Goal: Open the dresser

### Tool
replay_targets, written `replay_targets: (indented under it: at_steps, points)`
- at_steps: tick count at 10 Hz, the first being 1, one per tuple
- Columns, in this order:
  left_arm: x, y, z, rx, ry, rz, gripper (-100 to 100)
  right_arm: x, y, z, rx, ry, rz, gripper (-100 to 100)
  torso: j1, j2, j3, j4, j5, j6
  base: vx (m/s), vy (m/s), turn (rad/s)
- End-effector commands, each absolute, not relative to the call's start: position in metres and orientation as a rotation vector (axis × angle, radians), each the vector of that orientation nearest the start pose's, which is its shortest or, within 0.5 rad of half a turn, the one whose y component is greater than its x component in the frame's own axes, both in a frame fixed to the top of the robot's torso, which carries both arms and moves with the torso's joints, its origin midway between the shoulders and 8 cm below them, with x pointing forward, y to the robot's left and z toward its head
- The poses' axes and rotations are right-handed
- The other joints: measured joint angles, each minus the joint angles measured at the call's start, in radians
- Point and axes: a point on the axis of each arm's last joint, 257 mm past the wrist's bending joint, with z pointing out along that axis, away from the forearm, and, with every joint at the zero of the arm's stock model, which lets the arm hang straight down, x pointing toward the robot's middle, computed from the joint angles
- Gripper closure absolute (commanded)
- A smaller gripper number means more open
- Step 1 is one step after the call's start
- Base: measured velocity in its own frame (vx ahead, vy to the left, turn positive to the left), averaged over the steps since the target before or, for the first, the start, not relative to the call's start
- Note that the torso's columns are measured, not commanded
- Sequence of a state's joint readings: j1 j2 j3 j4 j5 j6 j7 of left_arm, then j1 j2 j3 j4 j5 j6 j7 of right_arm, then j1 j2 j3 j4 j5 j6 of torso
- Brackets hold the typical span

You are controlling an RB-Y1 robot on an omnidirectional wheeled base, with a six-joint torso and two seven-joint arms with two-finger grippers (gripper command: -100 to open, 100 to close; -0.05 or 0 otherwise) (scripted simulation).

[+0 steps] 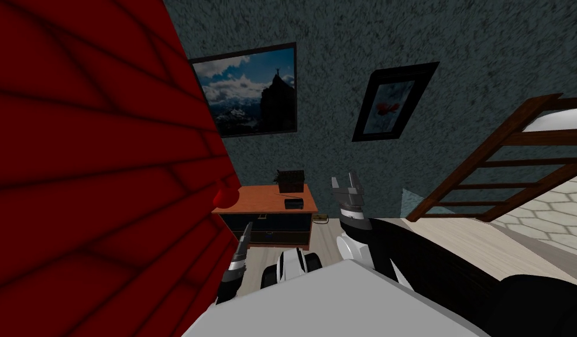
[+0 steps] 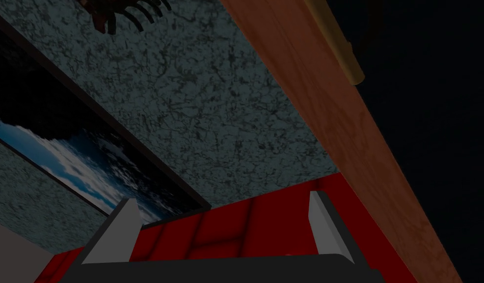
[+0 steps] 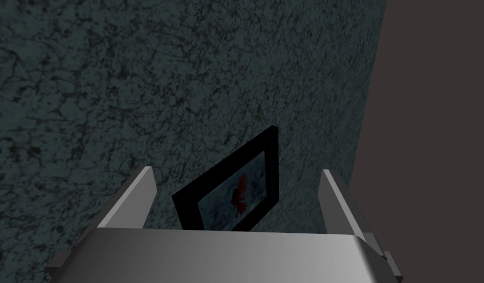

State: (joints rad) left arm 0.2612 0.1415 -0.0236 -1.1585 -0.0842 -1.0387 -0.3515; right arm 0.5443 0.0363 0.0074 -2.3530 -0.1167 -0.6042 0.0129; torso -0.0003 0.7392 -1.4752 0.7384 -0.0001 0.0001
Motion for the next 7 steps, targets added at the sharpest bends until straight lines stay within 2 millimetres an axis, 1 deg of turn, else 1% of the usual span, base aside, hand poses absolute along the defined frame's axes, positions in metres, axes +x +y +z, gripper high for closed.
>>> replay_targets:
  at_steps: [1, 2, 3, 7]
  points:
    - [0.380, 0.262, -0.301, -0.557, 1.174, -0.946, -100, 0.303, -0.296, 0.060, 0.638, 0.412, 1.374, 0, 0.000, 0.000, 0.000, 0.000, 0.000, 0.000, 0.031, 0.009, -0.044]
    - [0.378, 0.263, -0.306, -0.565, 1.185, -0.942, -100, 0.303, -0.296, 0.060, 0.638, 0.412, 1.374, 0, 0.001, -0.001, 0.000, 0.000, 0.000, 0.000, 0.028, 0.008, -0.027]
    - [0.376, 0.260, -0.317, -0.570, 1.204, -0.938, -100, 0.303, -0.296, 0.060, 0.638, 0.412, 1.374, 0, 0.000, -0.001, -0.001, 0.000, 0.000, 0.000, 0.034, 0.007, -0.041]
    - [0.371, 0.251, -0.340, -0.573, 1.246, -0.930, -100, 0.303, -0.296, 0.060, 0.638, 0.412, 1.374, 0, 0.000, -0.001, -0.001, 0.000, 0.000, 0.000, 0.048, 0.008, -0.046]
